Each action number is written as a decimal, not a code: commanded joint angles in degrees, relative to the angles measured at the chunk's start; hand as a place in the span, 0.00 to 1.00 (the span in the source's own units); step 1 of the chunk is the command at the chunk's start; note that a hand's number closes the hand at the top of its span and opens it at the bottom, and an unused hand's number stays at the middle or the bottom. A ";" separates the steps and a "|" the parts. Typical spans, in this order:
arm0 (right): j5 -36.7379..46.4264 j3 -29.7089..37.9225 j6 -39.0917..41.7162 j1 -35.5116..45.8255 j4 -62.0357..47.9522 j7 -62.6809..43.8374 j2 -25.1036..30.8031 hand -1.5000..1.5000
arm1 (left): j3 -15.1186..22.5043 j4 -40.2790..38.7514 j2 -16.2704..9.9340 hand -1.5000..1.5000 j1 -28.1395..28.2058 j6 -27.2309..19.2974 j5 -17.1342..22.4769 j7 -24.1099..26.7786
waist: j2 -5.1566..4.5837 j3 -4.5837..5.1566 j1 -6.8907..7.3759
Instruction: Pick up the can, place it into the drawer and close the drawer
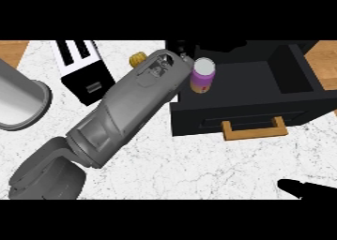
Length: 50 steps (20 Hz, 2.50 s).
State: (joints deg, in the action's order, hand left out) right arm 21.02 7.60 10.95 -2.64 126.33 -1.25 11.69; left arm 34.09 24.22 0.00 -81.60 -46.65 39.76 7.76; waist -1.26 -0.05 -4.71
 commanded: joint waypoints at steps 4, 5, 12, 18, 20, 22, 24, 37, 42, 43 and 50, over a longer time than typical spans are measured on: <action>17.28 -6.57 -1.88 6.63 -5.82 -1.17 3.87 0.00 | 1.52 0.86 0.00 0.00 -3.67 -2.15 0.62 -2.70 | 0.39 0.01 2.54; 20.66 -8.22 -3.29 3.93 -7.36 1.93 3.83 0.00 | 0.80 1.05 0.00 0.00 0.05 -2.32 0.87 1.38 | 0.20 0.00 2.33; 35.31 -16.49 -7.83 9.67 -18.73 -1.85 1.11 0.00 | 0.56 2.83 -0.01 0.00 -1.19 -2.56 -0.41 -3.06 | 0.98 0.03 4.67; 38.88 -13.70 -18.35 12.07 -32.65 2.97 -1.25 0.00 | 0.55 9.08 -5.59 0.00 1.59 -0.05 -3.27 -8.55 | 1.40 0.01 6.05; 39.96 -14.30 -20.62 11.20 -34.66 3.38 -2.53 0.00 | 0.15 10.53 -6.13 0.00 3.10 -0.98 -4.66 -8.70 | 1.38 0.02 5.40; 40.16 -11.78 -22.49 17.19 -41.89 2.93 -3.27 0.00 | 0.76 15.22 -8.45 0.00 3.93 -1.30 -4.73 -11.24 | 1.54 0.03 6.72; 38.97 -10.06 -24.37 17.61 -45.92 6.12 -2.06 0.00 | 1.48 17.02 -11.72 0.00 3.41 -0.81 -5.80 -15.82 | 1.57 0.00 6.62; 46.88 -5.59 -37.74 30.13 -70.80 6.66 -3.32 0.00 | 2.22 31.57 -20.64 0.00 11.61 2.12 -7.61 -21.33 | 0.96 -0.05 8.50; 47.08 -2.49 -43.36 37.28 -78.56 6.95 -3.65 0.00 | 1.16 36.13 -24.24 0.00 17.66 2.75 -7.92 -20.65 | 0.76 -0.02 8.51; 49.25 -3.04 -44.41 38.93 -80.91 5.40 -4.56 0.00 | 2.66 38.03 -24.19 0.00 13.97 0.27 -9.19 -25.29 | 1.02 -0.08 9.07; 47.19 1.74 -53.38 48.33 -95.30 9.05 -3.31 0.00 | 0.67 41.35 -26.86 0.00 21.29 3.32 -9.58 -22.97 | 0.20 -0.07 8.57</action>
State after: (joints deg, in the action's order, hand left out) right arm 68.76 7.17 -39.60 40.32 40.18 6.42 8.04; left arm 35.86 63.82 -25.23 -63.03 -45.14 30.30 -15.87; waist 0.19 0.34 3.55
